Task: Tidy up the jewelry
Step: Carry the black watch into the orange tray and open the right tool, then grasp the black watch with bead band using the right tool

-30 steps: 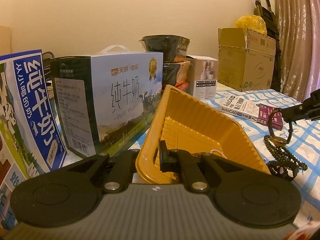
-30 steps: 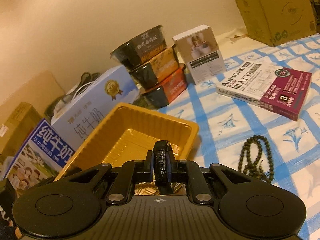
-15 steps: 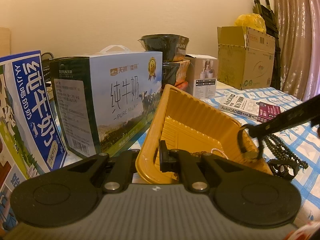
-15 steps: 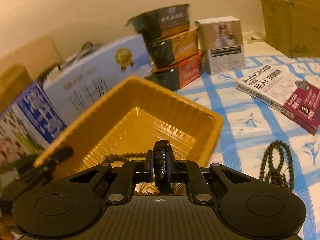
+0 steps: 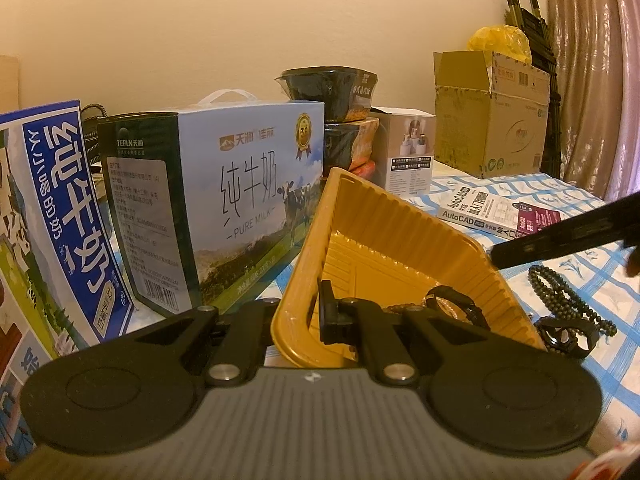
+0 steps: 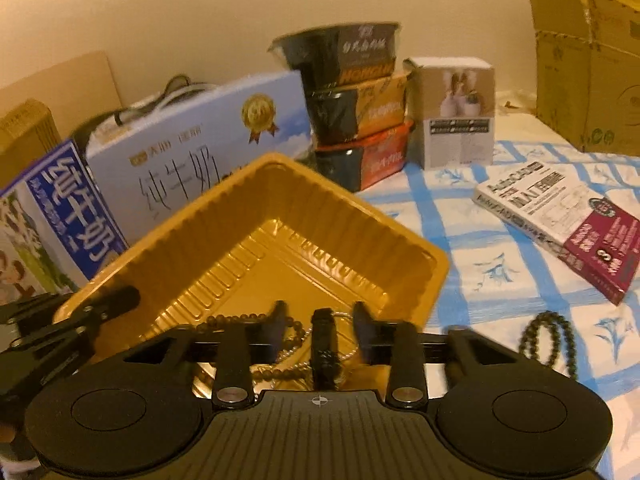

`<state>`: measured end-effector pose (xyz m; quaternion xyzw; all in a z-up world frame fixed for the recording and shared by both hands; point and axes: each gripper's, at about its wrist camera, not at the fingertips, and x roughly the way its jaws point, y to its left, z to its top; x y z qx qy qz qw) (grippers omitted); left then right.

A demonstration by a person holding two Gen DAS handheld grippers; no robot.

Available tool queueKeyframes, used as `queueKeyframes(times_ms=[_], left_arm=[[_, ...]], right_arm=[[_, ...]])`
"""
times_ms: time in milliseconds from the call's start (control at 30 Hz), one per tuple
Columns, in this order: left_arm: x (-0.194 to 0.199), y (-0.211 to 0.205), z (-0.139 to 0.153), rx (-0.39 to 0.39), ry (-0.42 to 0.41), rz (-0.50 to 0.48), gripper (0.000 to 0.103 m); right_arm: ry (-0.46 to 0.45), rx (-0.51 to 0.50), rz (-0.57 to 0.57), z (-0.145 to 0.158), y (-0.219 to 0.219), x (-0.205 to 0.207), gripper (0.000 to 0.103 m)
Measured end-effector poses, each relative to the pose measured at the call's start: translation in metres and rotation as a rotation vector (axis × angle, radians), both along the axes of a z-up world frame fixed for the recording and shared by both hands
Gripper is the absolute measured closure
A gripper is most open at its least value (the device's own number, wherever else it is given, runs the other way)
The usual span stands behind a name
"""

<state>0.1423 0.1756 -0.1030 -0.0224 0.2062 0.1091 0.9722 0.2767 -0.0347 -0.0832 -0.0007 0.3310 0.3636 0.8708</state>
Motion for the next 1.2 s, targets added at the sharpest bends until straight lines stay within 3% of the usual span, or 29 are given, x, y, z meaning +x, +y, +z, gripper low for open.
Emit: queueKeyframes(times_ms=[233, 500, 767, 1200], left_arm=[[-0.002, 0.000, 0.000, -0.005, -0.004, 0.007, 0.096], [-0.001, 0.001, 0.000, -0.009, -0.002, 0.011, 0.096], [-0.001, 0.000, 0.000, -0.005, -0.002, 0.011, 0.096], [0.001, 0.001, 0.001, -0.004, -0.001, 0.012, 0.096]], right_arm=[[0.048, 0.055, -0.133, 0.002, -0.071, -0.010, 0.056], [0.076, -0.006, -0.197, -0.014, -0.118, -0.034, 0.056], [0.098, -0.082, -0.158, -0.035, -0.117, -0.065, 0.056], [0.080, -0.154, -0.099, -0.051, -0.096, -0.076, 0.056]])
